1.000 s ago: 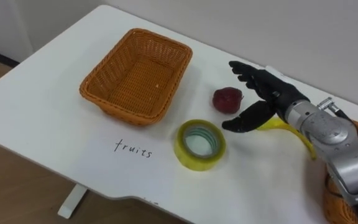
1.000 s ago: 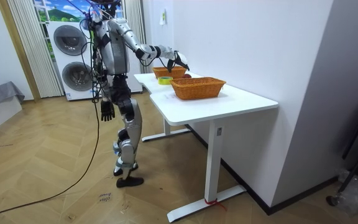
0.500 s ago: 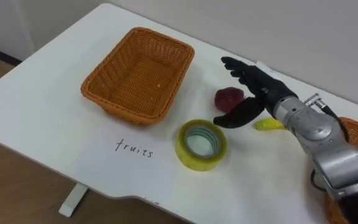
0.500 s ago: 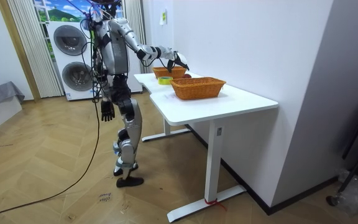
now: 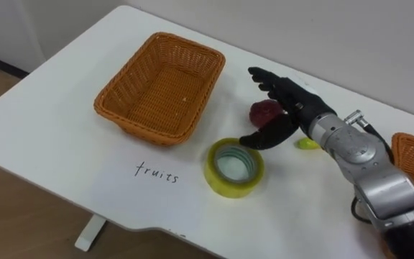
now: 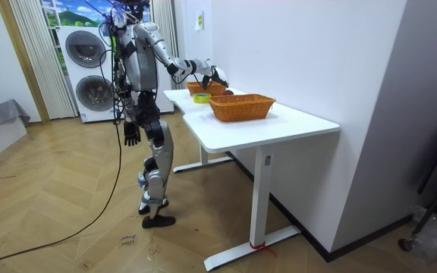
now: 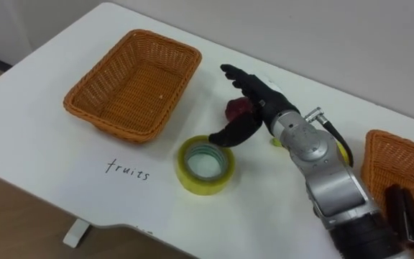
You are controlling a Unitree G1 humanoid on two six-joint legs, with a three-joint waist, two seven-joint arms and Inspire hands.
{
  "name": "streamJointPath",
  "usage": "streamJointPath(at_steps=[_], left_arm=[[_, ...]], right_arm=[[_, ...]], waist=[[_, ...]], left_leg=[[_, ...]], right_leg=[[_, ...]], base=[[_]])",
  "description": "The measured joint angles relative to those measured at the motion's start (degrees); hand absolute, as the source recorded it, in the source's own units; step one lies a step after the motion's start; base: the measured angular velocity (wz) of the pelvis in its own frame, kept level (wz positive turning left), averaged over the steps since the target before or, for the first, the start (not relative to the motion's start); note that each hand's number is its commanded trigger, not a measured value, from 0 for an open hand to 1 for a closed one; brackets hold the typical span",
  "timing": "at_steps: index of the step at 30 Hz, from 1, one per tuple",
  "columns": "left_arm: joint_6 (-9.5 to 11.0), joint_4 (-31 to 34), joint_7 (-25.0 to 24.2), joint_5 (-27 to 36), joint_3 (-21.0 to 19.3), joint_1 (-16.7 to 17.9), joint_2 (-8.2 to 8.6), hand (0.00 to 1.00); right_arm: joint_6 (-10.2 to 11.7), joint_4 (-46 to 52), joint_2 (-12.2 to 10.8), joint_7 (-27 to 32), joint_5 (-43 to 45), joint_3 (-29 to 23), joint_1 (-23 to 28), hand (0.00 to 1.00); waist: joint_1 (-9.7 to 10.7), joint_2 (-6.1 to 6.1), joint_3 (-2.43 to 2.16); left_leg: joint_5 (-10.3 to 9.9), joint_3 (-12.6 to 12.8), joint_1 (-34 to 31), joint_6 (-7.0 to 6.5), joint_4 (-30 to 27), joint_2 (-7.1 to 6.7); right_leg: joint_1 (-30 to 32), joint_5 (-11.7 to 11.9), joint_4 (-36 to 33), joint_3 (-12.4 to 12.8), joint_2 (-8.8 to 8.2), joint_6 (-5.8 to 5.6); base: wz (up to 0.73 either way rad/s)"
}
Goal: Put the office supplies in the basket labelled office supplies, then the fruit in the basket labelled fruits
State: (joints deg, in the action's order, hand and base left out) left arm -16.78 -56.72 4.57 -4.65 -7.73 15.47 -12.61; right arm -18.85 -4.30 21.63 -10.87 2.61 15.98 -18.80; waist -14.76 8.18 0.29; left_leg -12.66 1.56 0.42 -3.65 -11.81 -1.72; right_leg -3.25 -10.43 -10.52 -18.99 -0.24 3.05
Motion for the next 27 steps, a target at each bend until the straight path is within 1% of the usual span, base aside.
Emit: streamJointPath(at_steps=[7, 10, 12, 14, 19, 27], left_arm=[[-0.36, 0.89, 0.18, 0.03, 0.27, 0.11, 0.05, 0.0], [-0.41, 0.98, 0.18, 0.04, 0.89, 0.12, 0.04, 0.0], [-0.4, 1.25, 0.18, 0.04, 1.22, 0.08, 0.15, 0.0], [-0.41, 1.37, 0.17, 0.04, 1.22, 0.11, 0.28, 0.0], [-0.41, 1.38, 0.19, 0.04, 1.21, 0.33, 0.3, 0.0], [-0.33, 2.36, 1.22, 0.05, 1.28, 0.27, 0.26, 0.0]], right_arm=[[0.0, -0.64, -0.07, 0.33, -0.07, 0.89, 0.0, 0.0], [0.0, -1.88, -0.41, 0.7, -0.07, 0.89, 0.0, 0.0], [0.0, -2.37, -0.46, 0.84, -0.06, 0.89, -0.01, 0.0], [0.0, -2.52, -0.51, 0.85, -0.06, 0.89, -0.03, 0.0], [0.0, -2.54, -0.58, 0.82, 0.01, 1.02, -0.03, 0.0], [0.05, -4.31, -0.62, 0.55, 0.2, 3.63, -0.76, 0.0]], waist=[[-0.15, -0.18, 0.0], [-0.45, -0.18, 0.0], [-1.21, -0.18, -0.01], [-1.5, -0.18, -0.01], [-1.79, -0.18, 0.0], [-1.8, -0.09, 0.01]], left_leg=[[0.01, -0.01, 0.07, 0.0, 0.0, 0.0], [0.01, 0.0, 0.09, 0.0, -0.01, 0.0], [0.01, 0.09, 0.13, 0.0, 0.02, 0.0], [0.01, 0.06, 0.12, 0.0, 0.02, 0.0], [0.01, 0.03, 0.1, -0.01, 0.02, -0.01], [0.01, 0.02, 0.1, -0.01, 0.03, -0.01]], right_leg=[[-0.02, 0.0, -0.03, 0.21, 0.0, 0.0], [-0.02, 0.0, -0.04, 0.26, 0.0, 0.0], [-0.01, 0.0, -0.03, 0.36, 0.0, 0.0], [-0.01, 0.0, -0.03, 0.35, 0.0, 0.0], [-0.01, 0.0, -0.03, 0.33, 0.0, 0.0], [-0.01, 0.0, -0.06, 0.32, 0.0, 0.0]], base=[[0.0], [0.0], [0.0], [0.0], [0.0], [0.0]])
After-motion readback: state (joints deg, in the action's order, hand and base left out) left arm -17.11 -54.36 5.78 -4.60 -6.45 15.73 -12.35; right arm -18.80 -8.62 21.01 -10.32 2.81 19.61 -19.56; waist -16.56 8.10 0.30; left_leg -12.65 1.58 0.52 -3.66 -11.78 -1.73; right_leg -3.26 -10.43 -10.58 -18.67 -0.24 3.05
